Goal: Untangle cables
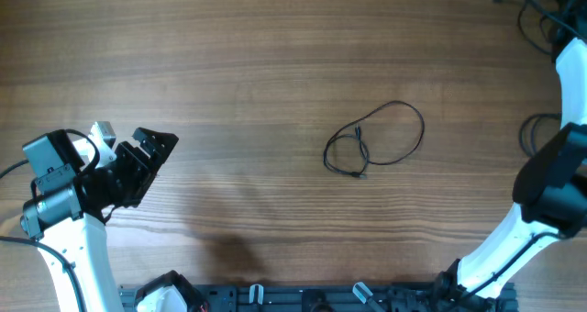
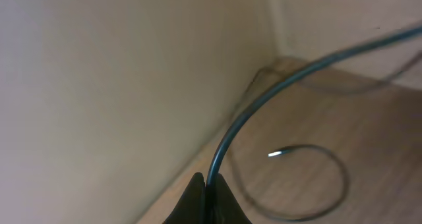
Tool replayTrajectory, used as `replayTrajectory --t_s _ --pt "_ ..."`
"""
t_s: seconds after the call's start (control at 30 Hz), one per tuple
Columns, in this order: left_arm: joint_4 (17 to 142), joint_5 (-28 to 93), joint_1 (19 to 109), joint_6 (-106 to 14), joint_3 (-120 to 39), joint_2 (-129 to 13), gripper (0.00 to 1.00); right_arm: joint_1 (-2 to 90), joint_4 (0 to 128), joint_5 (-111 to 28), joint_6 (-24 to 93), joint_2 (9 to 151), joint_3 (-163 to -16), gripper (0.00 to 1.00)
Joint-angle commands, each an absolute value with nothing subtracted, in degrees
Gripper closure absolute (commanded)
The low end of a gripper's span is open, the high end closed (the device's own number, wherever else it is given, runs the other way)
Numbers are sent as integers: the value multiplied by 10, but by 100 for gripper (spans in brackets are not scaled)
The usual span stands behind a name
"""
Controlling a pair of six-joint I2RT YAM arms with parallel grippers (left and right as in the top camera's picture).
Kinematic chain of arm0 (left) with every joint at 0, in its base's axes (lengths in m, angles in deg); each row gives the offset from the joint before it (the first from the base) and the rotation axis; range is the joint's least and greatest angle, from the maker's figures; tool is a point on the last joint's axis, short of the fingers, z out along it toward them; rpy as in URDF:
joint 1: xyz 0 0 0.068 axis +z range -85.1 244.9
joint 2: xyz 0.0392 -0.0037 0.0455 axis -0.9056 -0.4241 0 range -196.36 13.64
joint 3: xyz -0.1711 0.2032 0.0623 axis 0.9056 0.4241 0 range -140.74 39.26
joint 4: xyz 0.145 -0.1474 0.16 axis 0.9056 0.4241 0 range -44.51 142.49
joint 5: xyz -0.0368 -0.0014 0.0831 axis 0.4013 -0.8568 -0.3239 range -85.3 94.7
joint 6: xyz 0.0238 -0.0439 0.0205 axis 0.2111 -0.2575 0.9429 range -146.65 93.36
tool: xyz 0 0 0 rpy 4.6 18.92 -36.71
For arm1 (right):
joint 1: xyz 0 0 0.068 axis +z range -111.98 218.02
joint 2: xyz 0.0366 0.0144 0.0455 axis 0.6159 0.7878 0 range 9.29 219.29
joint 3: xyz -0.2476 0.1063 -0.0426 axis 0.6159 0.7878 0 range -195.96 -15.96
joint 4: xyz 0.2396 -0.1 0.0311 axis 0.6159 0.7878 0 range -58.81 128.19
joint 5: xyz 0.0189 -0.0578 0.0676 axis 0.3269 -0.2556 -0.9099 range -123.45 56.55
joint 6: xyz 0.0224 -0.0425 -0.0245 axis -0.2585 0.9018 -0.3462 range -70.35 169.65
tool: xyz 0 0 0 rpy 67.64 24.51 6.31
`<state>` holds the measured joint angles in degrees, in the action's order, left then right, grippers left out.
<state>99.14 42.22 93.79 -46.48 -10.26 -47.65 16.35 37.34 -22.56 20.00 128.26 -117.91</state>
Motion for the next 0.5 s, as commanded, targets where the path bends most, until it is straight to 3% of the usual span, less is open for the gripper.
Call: replayTrajectory --t_s 0.0,0.03,0.07,0.13,0.17,0.2,0.23,0.47 --pt "991 421 940 -468 -106 -479 0 155 361 -170 212 1350 -1178 95" --pt "991 421 940 -468 -106 -479 0 153 362 -171 212 1363 -1178 91" --pt "991 421 940 -468 -106 -479 0 151 364 -175 212 1375 -1178 78" --pt "991 421 940 -468 -106 -479 0 148 374 -207 220 1397 -1178 37" --pt "991 421 940 -468 -106 -479 0 148 376 -227 237 1404 -1178 24" --pt "991 421 940 -468 -106 -479 0 147 379 -253 258 1410 -1178 18" --pt "991 421 940 -468 -106 -479 0 146 385 -293 293 1417 -1178 2" --pt "991 421 940 -468 -106 -479 0 146 475 -329 377 1420 -1179 0"
